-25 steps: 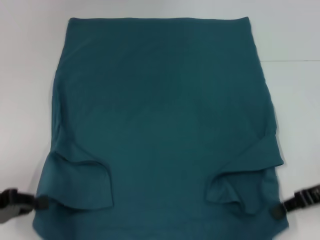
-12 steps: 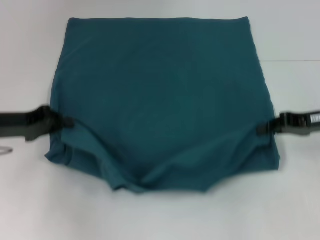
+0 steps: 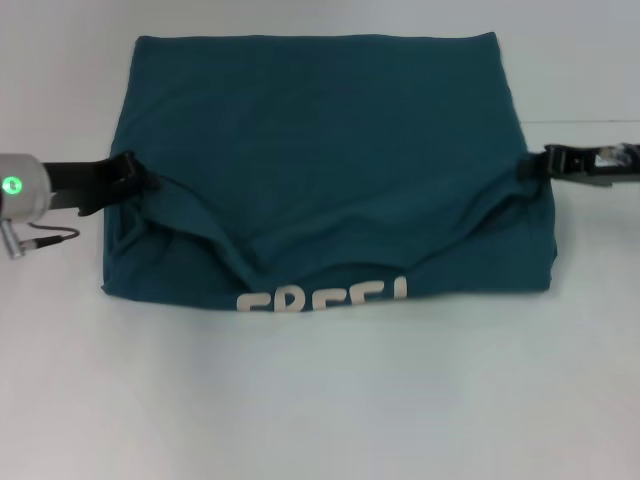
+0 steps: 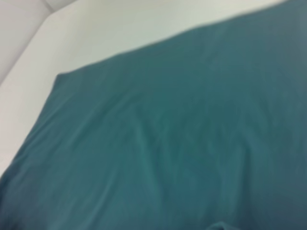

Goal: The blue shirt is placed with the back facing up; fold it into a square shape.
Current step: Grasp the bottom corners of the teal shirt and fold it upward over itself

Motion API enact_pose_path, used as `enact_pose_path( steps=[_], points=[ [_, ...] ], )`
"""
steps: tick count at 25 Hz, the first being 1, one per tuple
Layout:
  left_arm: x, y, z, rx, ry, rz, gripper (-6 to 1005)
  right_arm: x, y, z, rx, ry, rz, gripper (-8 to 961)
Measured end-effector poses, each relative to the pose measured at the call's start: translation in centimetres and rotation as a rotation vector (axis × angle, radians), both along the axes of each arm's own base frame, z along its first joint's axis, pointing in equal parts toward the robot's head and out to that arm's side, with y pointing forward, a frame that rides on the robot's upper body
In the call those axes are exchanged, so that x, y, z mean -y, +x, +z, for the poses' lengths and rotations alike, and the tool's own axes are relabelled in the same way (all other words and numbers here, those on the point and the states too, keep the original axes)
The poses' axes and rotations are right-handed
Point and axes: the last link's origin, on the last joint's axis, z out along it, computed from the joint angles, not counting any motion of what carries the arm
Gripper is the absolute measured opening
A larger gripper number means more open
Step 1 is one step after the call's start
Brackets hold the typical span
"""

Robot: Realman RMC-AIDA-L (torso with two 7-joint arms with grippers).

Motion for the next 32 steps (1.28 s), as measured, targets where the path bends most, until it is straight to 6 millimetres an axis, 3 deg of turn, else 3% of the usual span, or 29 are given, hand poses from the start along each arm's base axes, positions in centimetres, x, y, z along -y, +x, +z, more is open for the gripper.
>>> enact_pose_path(
  steps=[12, 21, 32],
  points=[
    [-3.5, 2.3, -0.5, -0.161, 0.145, -0.034, 35, -3.5, -1.9, -1.3, 0.194, 0.169, 0.047, 59],
    [-5.3, 3.3, 0.4, -0.226, 0.223, -0.049, 50, -4.4, -2.8, -1.9, 0.252, 0.219, 0.080, 63],
    [-5.9, 4.2, -0.1, -0.297, 0.229, -0.089, 67, -4.9, -3.4, -2.8, 0.309, 0.231, 0.106, 67]
  ],
)
